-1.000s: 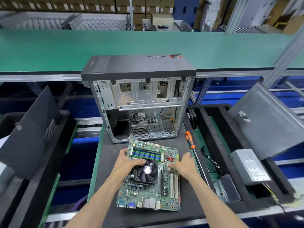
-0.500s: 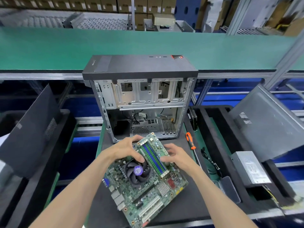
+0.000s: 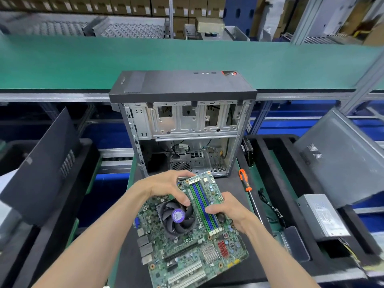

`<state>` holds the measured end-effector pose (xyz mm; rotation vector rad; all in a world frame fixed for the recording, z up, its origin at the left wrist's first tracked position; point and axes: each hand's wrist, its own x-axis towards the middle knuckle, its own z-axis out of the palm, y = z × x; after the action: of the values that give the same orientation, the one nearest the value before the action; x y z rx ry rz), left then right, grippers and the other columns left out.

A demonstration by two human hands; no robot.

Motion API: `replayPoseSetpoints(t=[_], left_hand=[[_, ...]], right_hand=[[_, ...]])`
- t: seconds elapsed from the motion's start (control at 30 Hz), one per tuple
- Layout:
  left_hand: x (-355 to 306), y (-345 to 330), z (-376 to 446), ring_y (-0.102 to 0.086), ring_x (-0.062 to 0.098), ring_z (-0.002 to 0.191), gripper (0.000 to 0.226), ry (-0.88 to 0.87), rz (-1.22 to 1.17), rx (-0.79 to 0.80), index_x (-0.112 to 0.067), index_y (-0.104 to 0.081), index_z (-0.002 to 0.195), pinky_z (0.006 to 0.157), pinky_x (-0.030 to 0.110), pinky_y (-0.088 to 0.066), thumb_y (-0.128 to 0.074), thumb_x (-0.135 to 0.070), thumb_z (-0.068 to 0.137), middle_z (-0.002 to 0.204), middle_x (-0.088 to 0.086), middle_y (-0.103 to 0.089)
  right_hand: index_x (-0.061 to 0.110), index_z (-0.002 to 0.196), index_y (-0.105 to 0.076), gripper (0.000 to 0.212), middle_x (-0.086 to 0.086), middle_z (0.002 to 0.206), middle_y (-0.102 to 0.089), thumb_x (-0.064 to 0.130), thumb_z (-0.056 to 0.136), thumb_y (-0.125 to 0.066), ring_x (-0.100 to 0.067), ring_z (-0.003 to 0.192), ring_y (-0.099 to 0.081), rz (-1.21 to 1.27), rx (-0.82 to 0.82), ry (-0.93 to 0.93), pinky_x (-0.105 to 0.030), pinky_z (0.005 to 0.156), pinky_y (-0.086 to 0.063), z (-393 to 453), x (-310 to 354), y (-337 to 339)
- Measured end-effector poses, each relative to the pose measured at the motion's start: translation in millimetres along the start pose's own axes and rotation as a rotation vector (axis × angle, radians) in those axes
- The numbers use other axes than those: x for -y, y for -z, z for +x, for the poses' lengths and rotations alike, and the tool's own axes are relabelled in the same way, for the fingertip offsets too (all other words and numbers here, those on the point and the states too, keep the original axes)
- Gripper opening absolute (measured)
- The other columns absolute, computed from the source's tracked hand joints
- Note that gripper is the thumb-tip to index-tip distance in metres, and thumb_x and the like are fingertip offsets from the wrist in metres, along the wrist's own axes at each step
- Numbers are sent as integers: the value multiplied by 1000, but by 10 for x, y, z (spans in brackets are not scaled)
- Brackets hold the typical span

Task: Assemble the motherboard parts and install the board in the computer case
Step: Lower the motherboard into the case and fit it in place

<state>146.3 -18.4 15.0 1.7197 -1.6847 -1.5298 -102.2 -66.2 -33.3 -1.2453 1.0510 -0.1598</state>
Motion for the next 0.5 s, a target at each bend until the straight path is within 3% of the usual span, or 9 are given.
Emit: replayPoseSetpoints(t=[0.07,0.1,0.2,0.23,0.27,0.3,0.33,0.43,0.5], left_hand=[[-48,4,13,-34,7,139,99,-13,54,-4,-47,-43,140,116,41,-27,-88,-52,53,151,-19,-38],[-69,10,16,-35,6,138,99,-20,65,1,-51,-41,140,115,40,-28,-88,-55,54,152,-19,-37],[-84,63,6,-48,4,130,91,-29,-7,2,-56,-39,139,111,37,-37,-83,-61,60,143,-14,-49],[-71,85,-10,-53,4,125,85,-31,-55,-26,-55,-39,140,110,36,-39,-78,-65,65,137,-14,-56],[-49,103,-28,-57,4,121,79,-33,-114,-82,-52,-41,140,108,37,-41,-72,-68,70,132,-15,-60],[-18,117,-41,-59,4,118,72,-30,-182,-165,-48,-45,139,108,38,-44,-68,-69,75,128,-15,-63],[19,122,-47,-62,4,115,65,-20,-248,-264,-45,-49,137,106,39,-46,-67,-67,78,125,-14,-66],[90,91,1,-66,6,107,49,15,-340,-563,-37,-61,127,101,39,-50,-71,-56,83,114,-9,-71],[62,51,84,-66,9,108,53,24,-532,-692,-27,-58,132,100,36,-51,-71,-50,86,117,-4,-70]], right_hand=[[17,95,-64,49,7,79,-75,31,54,-87,-12,71,-64,14,1,35,-34,71,-47,-35,-29,9],[18,91,-63,46,8,74,-74,31,54,-87,-16,70,-62,22,-19,42,-38,74,-48,-60,-41,17],[13,106,-62,70,-1,92,-74,39,46,-87,-32,83,-63,38,-78,38,-51,92,-50,-128,-97,52],[15,108,-58,76,-2,96,-71,42,43,-87,-22,78,-54,53,-99,37,-46,92,-50,-149,-128,81],[18,106,-54,78,1,98,-67,44,40,-86,-24,89,-64,75,-119,38,-35,92,-47,-184,-143,110],[20,106,-49,80,3,103,-62,45,39,-86,-25,112,-59,102,-133,34,-32,81,-49,-217,-159,144],[20,109,-45,85,3,111,-58,44,38,-86,-18,100,-59,127,-146,30,-35,82,-46,-253,-169,180],[13,132,-38,113,1,134,-49,45,37,-87,-21,119,-47,167,-192,36,-41,102,-32,-340,-216,330],[7,143,-37,123,-6,144,-48,45,38,-87,-27,130,-44,175,-221,33,-46,110,-29,-390,-236,405]])
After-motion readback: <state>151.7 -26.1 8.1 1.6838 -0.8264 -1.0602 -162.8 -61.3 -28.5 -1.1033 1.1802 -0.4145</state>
